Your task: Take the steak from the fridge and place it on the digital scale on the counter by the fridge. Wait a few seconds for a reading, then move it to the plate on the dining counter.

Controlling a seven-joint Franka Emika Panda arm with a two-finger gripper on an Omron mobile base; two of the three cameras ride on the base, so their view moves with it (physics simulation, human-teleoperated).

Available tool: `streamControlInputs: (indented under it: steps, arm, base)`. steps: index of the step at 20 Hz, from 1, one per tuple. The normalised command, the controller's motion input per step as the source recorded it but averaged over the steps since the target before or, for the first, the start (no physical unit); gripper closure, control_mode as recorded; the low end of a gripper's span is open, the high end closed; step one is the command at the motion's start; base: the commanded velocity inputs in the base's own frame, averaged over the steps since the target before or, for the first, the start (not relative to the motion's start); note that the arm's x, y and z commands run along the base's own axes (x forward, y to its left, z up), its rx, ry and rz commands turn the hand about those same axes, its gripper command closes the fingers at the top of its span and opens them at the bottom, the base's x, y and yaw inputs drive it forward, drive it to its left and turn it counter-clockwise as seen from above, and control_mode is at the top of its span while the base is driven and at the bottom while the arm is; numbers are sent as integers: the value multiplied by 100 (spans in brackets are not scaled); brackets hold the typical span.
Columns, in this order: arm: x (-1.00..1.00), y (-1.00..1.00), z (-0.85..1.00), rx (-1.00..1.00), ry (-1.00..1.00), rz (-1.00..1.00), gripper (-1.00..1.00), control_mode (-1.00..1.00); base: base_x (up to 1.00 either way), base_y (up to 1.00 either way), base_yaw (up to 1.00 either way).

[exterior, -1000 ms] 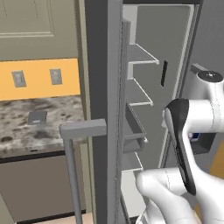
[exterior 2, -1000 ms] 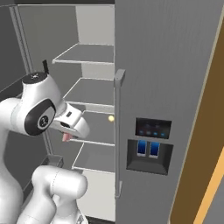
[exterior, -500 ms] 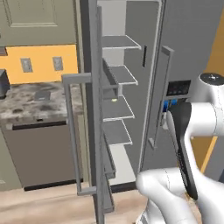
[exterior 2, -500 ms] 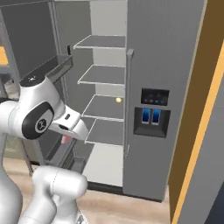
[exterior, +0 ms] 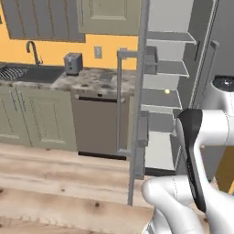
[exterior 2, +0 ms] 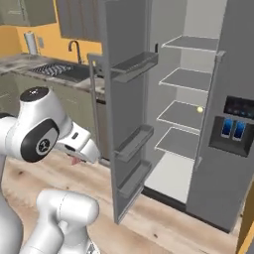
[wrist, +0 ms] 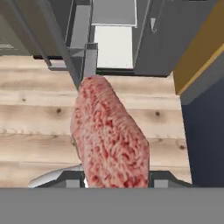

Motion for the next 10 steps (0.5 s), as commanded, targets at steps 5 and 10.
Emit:
streamControlInputs:
  steps: [5, 10]
  arm:
    - [0, 0, 0, 0, 0, 0, 100, 100]
    - [0, 0, 0, 0, 0, 0, 100, 100]
  base:
    - [-17, 68, 74]
    - [32, 86, 49]
